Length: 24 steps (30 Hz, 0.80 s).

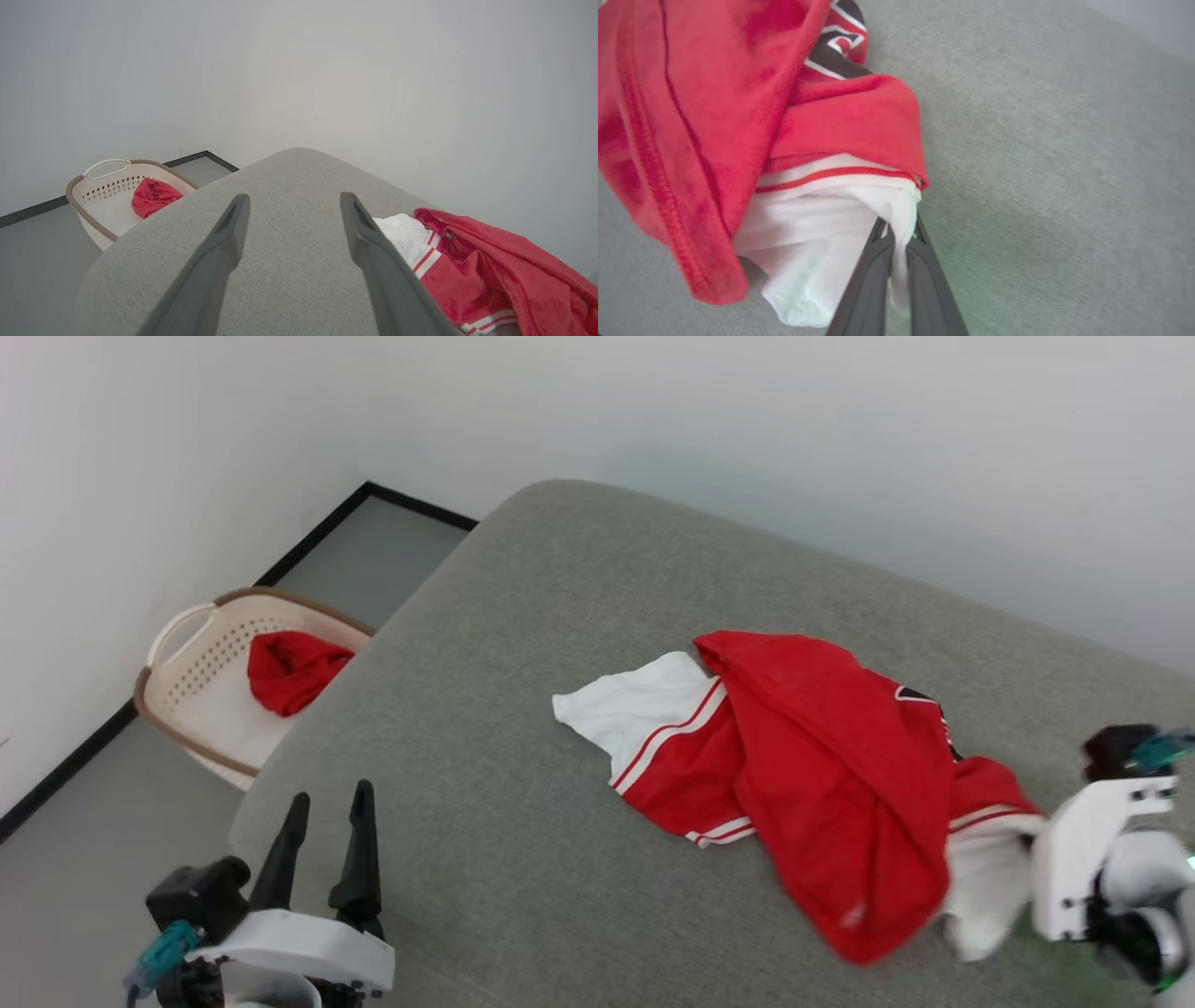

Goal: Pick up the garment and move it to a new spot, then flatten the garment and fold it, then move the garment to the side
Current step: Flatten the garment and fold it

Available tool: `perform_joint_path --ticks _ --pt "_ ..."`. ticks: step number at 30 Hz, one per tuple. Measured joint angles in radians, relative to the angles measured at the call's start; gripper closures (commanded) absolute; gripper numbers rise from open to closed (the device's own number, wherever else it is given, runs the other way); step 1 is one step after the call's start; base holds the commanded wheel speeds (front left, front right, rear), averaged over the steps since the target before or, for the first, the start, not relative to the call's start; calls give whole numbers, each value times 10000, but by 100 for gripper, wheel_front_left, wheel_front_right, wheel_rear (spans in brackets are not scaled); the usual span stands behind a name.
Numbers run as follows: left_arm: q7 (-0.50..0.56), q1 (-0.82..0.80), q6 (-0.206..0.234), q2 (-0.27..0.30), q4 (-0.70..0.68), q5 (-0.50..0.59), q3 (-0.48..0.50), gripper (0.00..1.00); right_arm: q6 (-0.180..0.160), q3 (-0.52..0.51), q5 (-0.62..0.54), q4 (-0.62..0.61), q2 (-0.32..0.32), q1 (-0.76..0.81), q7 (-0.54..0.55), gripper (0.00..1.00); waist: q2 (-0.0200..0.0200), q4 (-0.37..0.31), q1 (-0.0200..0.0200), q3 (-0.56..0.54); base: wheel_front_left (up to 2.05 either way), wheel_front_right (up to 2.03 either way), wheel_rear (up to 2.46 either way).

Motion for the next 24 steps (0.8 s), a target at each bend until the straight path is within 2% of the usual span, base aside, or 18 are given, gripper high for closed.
perform_joint_path --ticks 10,14,18,24 --pt "0 -7 -127 -44 251 105 -79 0 0 -1304 -385 -533 -1555 -173 228 100 0 -408 0 -215 0 0 0" --pt "0 -29 -198 -48 297 105 -128 0 0 -2071 -619 -537 -1956 -157 244 100 0 -482 0 -166 0 0 0" --pt "0 -102 -217 -127 387 105 -232 0 0 -2715 -826 -84 -2125 60 343 100 0 -517 0 -12 0 0 0" --pt "0 -302 -288 -176 495 109 -249 0 0 -3239 -980 886 -1737 258 -13 100 0 -571 0 257 0 0 0"
